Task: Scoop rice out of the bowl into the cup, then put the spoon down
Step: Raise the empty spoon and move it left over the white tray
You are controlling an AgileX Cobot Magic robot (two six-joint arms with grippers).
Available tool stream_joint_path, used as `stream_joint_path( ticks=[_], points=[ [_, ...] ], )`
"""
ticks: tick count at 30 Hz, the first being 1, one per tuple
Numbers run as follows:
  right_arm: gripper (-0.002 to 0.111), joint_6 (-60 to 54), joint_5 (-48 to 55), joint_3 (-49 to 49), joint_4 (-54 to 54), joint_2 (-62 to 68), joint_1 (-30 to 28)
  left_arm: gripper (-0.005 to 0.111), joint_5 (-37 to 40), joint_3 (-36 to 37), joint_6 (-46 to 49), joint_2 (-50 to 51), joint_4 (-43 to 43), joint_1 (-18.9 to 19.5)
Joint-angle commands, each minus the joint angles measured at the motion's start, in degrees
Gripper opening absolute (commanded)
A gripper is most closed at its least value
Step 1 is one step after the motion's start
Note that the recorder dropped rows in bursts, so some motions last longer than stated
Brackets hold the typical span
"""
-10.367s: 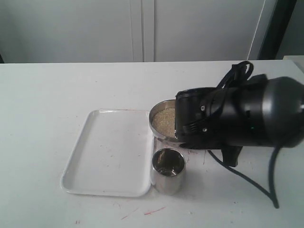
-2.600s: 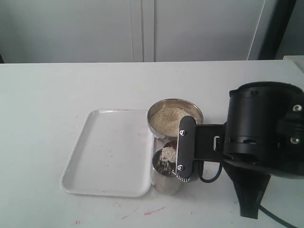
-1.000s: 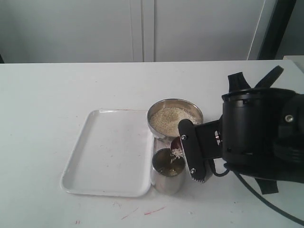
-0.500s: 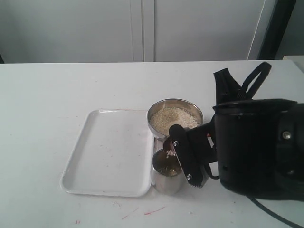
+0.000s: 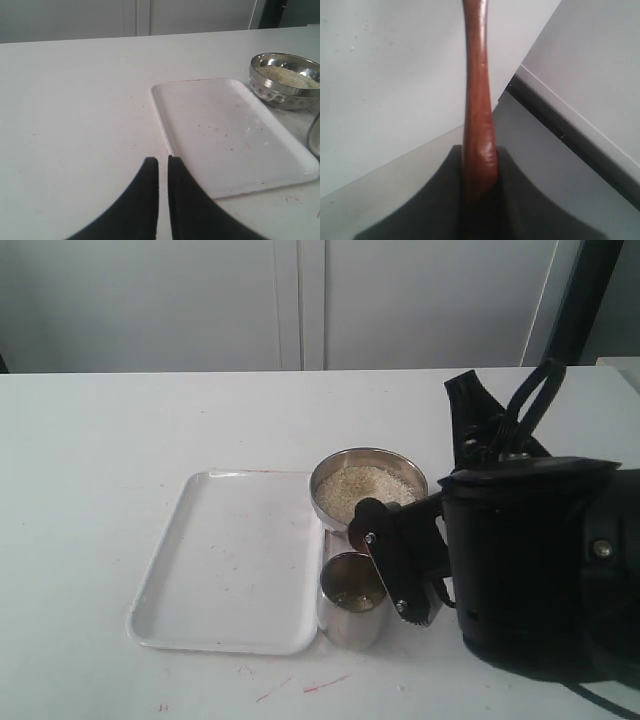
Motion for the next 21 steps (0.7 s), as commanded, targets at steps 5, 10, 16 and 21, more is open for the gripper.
stream_joint_path(
  ticks=[5,10,16,21],
  points=[
    [0.0,27.3,0.5,0.2,3.2,-0.1,0.2,0.014,-0.2,-0.4,-0.3,0.0,-0.6,-0.1],
    [0.0,48.0,0.5,-0.2,22.8,-0.7,0.2,0.014,-0.2,-0.4,-0.3,0.0,-0.6,-0.1],
    [0.0,58.5,0.5,-0.2,35.5,-0.9,0.2,0.014,-0.2,-0.4,-0.3,0.0,-0.6,-0.1],
    [0.0,58.5,0.5,-2.8,38.4,-3.5,0.2,0.014,-0.2,-0.4,-0.3,0.0,-0.6,-0.1]
  ],
)
